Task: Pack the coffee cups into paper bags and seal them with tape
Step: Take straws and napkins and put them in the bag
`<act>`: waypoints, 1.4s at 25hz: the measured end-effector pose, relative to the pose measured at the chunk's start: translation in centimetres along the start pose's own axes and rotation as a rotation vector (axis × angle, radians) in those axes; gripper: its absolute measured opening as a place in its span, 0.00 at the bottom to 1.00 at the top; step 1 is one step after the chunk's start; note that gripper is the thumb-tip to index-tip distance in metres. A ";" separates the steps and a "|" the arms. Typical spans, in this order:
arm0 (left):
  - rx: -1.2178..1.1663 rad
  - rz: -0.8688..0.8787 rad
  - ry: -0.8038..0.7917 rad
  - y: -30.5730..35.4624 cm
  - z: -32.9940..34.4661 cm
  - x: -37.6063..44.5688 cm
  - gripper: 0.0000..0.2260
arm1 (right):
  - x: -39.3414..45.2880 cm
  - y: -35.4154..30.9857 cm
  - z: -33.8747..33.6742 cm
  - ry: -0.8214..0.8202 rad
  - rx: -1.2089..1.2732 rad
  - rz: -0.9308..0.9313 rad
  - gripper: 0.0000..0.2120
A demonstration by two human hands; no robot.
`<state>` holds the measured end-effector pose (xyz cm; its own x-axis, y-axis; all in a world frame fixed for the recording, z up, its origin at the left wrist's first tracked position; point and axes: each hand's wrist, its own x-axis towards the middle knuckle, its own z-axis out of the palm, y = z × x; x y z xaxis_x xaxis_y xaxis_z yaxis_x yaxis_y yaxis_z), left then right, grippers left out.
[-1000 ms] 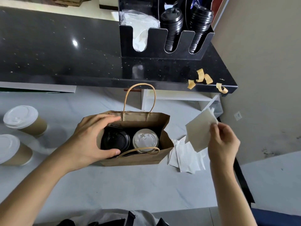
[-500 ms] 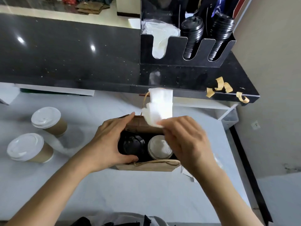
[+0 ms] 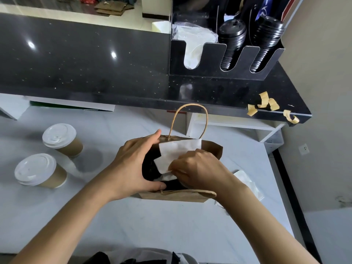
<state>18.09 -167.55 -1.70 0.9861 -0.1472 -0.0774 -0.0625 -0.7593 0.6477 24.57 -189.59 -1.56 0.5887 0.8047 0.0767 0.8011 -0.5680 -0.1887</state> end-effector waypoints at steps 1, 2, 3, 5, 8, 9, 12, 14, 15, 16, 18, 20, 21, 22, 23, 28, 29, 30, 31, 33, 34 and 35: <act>0.006 0.008 0.004 0.0 0.0 0.0 0.57 | 0.1 -0.3 -0.1 -0.107 0.068 0.063 0.11; 0.011 0.010 0.005 -0.1 0.0 0.0 0.57 | 0.1 -0.6 -0.2 -0.175 0.153 0.122 0.13; 0.012 0.012 0.005 -0.2 0.1 0.0 0.56 | 0.1 -0.8 -0.3 -0.230 0.233 0.173 0.16; 0.018 0.023 0.005 -0.4 0.2 0.0 0.56 | 0.0 -1.2 -0.5 -0.288 0.339 0.240 0.20; 0.022 0.031 0.012 -0.6 0.3 0.1 0.55 | 0.0 -1.3 -0.8 -0.330 0.343 0.262 0.22; 0.021 0.032 0.014 -0.7 0.3 0.1 0.55 | -0.1 -1.3 -0.9 -0.341 0.350 0.270 0.22; 0.006 0.036 0.025 -0.7 0.3 0.1 0.53 | -0.6 -1.0 -1.2 -0.250 0.407 0.300 0.19; -0.003 0.039 0.038 -0.6 0.3 0.0 0.51 | -1.1 -0.7 -1.8 -0.106 0.454 0.297 0.15; -0.005 0.039 0.051 -0.7 0.3 0.0 0.50 | -1.4 -0.5 -2.2 -0.032 0.482 0.297 0.13; -0.007 0.042 0.067 -0.7 0.3 0.0 0.48 | -1.9 -0.3 -2.4 0.032 0.497 0.310 0.11; -0.006 0.070 0.103 -1.0 0.4 0.1 0.39 | -3.1 0.3 -2.9 0.167 0.509 0.358 0.08; 0.000 0.114 0.142 -1.3 0.5 0.1 0.29 | -4.4 1.1 -2.8 0.340 0.501 0.402 0.06; -0.002 0.127 0.168 -1.4 0.4 0.1 0.26 | -4.9 1.4 -2.5 0.423 0.492 0.427 0.06; -0.013 0.135 0.200 -1.5 0.3 0.1 0.23 | -5.5 1.7 -2.2 0.496 0.481 0.456 0.06; -0.031 0.140 0.239 -1.5 0.1 0.0 0.21 | -6.0 1.9 -1.8 0.556 0.472 0.487 0.06; -0.168 0.112 0.355 -2.1 -0.9 -1.4 0.27 | -8.3 1.7 0.3 0.618 0.589 0.669 0.05; -0.194 0.083 0.334 -2.4 -0.9 -1.8 0.28 | -8.9 1.6 0.9 0.595 0.608 0.678 0.08; -0.205 0.057 0.301 -2.7 -0.9 -2.2 0.29 | -9.4 1.6 1.4 0.569 0.620 0.680 0.11; -0.201 0.035 0.260 -3.1 -0.8 -2.6 0.30 | -9.8 1.5 1.7 0.540 0.630 0.678 0.13; -0.169 -0.008 0.171 -3.6 -0.5 -3.2 0.32 | -10.5 1.6 2.3 0.482 0.638 0.657 0.16; -0.148 -0.020 0.136 -3.7 -0.4 -3.3 0.32 | -10.8 1.7 2.5 0.458 0.639 0.634 0.18; -0.128 -0.022 0.111 -3.9 -0.3 -3.3 0.32 | -11.0 1.7 2.6 0.428 0.640 0.608 0.20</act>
<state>15.09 -163.94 -3.78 0.9984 -0.0549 -0.0132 -0.0273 -0.6735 0.7387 19.22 -198.94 -5.28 0.9722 0.2037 0.1154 0.2127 -0.5626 -0.7989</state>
